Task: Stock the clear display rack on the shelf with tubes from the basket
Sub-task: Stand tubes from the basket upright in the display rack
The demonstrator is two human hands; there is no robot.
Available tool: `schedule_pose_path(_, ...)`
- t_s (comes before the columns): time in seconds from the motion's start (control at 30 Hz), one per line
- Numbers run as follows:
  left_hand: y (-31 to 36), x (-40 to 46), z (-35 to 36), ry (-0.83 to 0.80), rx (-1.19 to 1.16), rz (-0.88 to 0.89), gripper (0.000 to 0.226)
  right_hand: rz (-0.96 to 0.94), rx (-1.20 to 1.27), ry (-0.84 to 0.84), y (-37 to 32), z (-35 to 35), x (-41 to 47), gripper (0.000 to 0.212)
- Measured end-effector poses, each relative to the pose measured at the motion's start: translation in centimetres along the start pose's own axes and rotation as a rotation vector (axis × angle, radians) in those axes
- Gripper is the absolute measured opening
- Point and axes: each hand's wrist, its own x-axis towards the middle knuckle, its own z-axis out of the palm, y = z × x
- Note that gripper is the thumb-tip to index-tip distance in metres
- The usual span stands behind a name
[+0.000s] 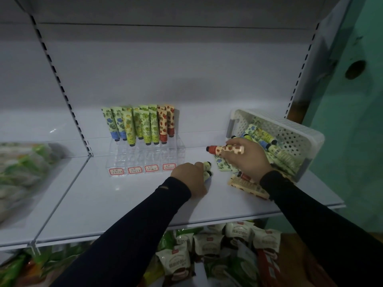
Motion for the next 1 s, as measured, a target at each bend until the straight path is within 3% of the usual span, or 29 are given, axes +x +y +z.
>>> schedule_pose_path(0.17, -1.0, -0.4, -1.3, -0.063, -0.028, 0.051, 0.05, -0.006, 0.135, 0.061, -1.1, -0.3, 0.3, 0.026)
schedule_pose_path(0.27, -1.6, -0.7, -1.4, -0.066, -0.158, 0.048, 0.047, -0.04, 0.195, 0.078, -2.2, -0.3, 0.4, 0.025)
schedule_pose_path(0.47, -5.0, -1.9, -0.9, -0.098, -0.561, 0.025, 0.045, -0.117, 0.22, 0.095, -5.2, 0.3, 0.9, 0.01)
schedule_pose_path(0.57, -7.1, -2.9, -0.2, -0.13, -0.871, -0.016, 0.034, -0.139, 0.245, 0.094, -6.5, 1.1, 1.8, 0.022)
schedule_pose_path(0.67, -8.7, -3.8, 0.2, -0.125, -1.097, -0.079, 0.036, -0.162, 0.241, 0.094, -7.5, 2.1, 2.5, 0.023)
schedule_pose_path(0.9, -11.4, -5.1, -0.2, -0.138, -1.291, -0.077, 0.046, -0.177, 0.205, 0.08, -8.5, 4.0, 3.9, 0.015)
schedule_pose_path(1.0, -12.0, -5.3, 0.3, -0.141, -1.227, -0.074, 0.049, -0.164, 0.224, 0.076, -8.6, 4.5, 4.5, 0.013)
